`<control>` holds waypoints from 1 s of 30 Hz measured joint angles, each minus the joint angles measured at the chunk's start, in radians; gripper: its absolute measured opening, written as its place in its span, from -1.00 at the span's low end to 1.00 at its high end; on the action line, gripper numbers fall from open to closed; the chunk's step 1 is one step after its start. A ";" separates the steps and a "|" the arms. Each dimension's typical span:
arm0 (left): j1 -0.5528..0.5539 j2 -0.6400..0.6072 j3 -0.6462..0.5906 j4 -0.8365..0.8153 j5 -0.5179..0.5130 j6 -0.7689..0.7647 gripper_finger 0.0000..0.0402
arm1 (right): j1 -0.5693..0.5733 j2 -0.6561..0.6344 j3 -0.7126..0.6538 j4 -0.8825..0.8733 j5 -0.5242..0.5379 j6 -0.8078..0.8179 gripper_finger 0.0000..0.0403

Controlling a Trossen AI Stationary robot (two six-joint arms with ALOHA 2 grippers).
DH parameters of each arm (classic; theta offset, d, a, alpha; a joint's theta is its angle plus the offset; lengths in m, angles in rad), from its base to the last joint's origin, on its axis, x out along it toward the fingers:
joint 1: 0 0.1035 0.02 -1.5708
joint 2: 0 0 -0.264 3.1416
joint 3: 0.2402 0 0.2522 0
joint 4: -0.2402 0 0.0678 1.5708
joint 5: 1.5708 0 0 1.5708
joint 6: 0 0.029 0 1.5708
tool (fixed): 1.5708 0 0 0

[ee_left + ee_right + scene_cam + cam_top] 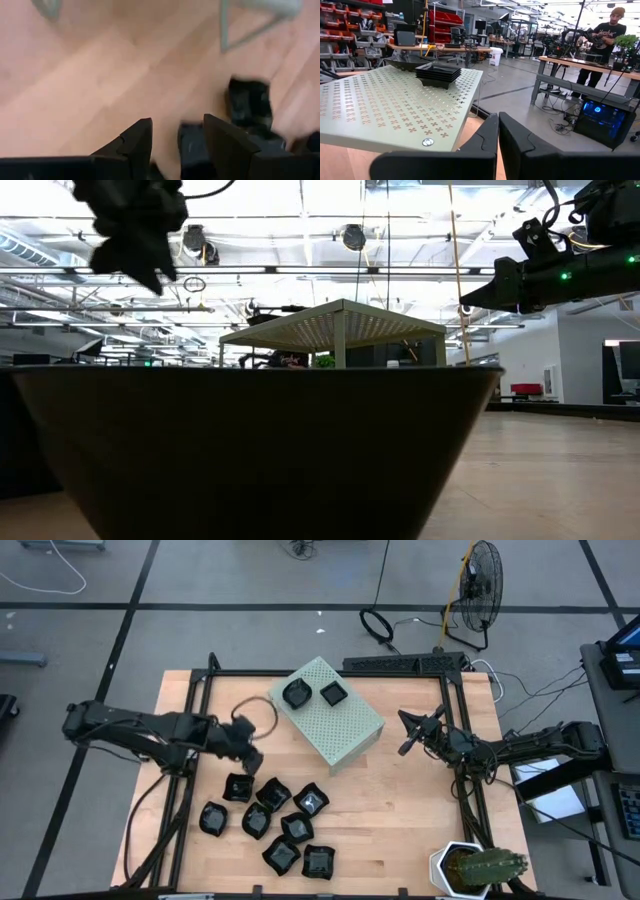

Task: Pick & Place Mini shaped plates
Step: Stack the leaf-shaped plate on top of the other leaf-shaped plate on the shelf

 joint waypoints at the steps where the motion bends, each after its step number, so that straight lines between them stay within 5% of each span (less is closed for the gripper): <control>1: -0.023 0.009 0.000 -0.013 0.003 -0.019 -0.09 | 0.000 0.000 0.000 -0.001 0.000 0.000 -0.98; 7: -0.144 0.093 -0.001 0.093 -0.001 0.048 -0.09 | 0.000 0.000 0.000 0.001 0.000 0.000 -0.98; 15: -0.170 0.181 -0.001 0.269 0.031 0.096 -0.09 | 0.000 0.000 0.000 0.002 0.000 0.000 -0.98; 24: -0.225 0.361 -0.001 0.488 0.026 0.493 -0.10 | 0.000 0.000 0.000 0.002 0.000 0.000 -0.98; 30: -0.244 0.507 0.000 0.668 0.138 0.474 -0.10 | 0.000 0.001 0.000 0.000 0.000 0.000 -0.98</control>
